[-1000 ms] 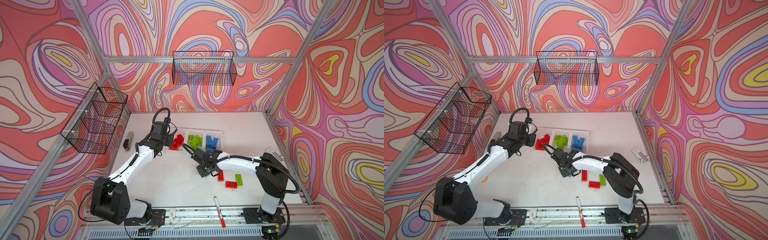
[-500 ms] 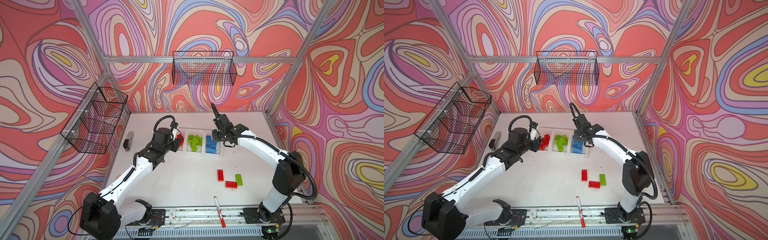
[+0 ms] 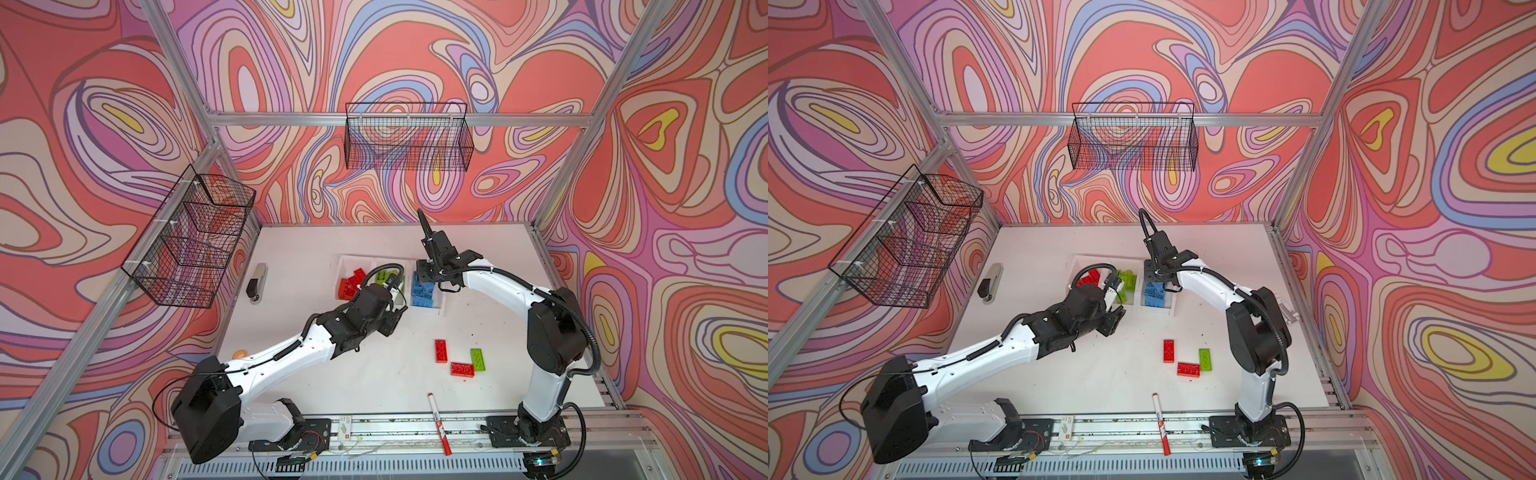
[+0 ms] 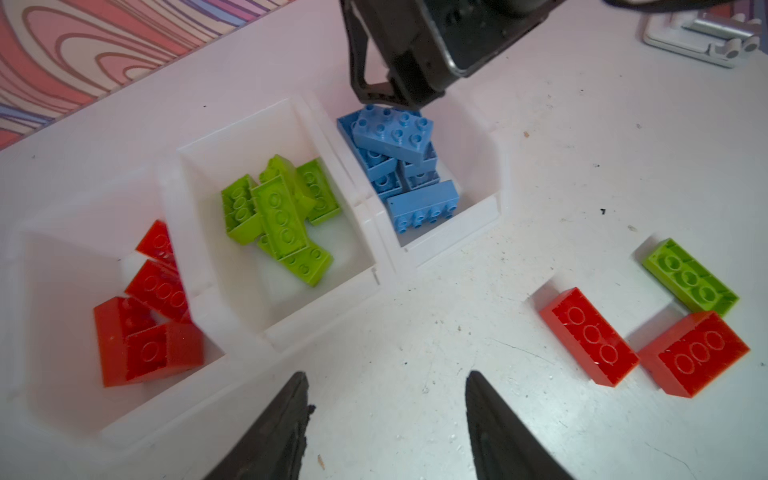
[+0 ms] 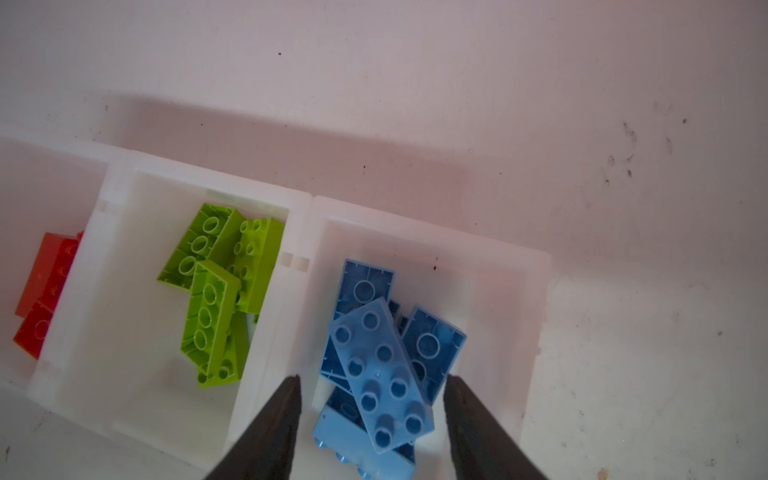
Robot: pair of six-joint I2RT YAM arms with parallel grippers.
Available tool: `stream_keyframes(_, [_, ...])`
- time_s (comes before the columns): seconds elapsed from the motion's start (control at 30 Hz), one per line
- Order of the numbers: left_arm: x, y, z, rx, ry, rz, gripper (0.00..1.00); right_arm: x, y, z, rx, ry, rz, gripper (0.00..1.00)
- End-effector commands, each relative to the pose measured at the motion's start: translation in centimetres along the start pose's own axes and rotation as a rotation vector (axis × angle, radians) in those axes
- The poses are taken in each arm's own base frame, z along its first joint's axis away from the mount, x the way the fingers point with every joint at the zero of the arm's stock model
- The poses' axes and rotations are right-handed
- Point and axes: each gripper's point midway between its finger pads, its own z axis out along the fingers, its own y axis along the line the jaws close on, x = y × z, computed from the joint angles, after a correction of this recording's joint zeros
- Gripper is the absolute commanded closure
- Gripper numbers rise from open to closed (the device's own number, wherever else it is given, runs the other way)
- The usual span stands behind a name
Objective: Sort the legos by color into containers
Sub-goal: 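Grasp a red brick with the left gripper while the right gripper withdraws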
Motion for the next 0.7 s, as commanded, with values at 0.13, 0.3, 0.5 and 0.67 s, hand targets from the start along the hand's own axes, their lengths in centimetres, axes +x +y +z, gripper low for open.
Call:
stream_keyframes(0.13, [-0.2,-6.5,2.0,0.114,0.038,-0.009,0.34,-2.5,-6.2,-5.2,0.064,-0.149,0.136,0.41])
stream_keyframes(0.3, [1.4,-9.9,4.0,0.135,0.153,-0.029,0.33,-2.8,-11.2,-7.8,0.133,-0.213,0.228,0.40])
stream_keyframes(0.5, [4.5,-12.5,6.8,0.146,0.440,-0.105,0.42,-1.9,-14.6,-8.8,0.162,-0.230,0.303,0.41])
stream_keyframes(0.67, [6.3,-12.9,8.0,0.120,0.545,-0.095,0.43,-1.3,-15.2,-8.6,0.167,-0.224,0.317,0.40])
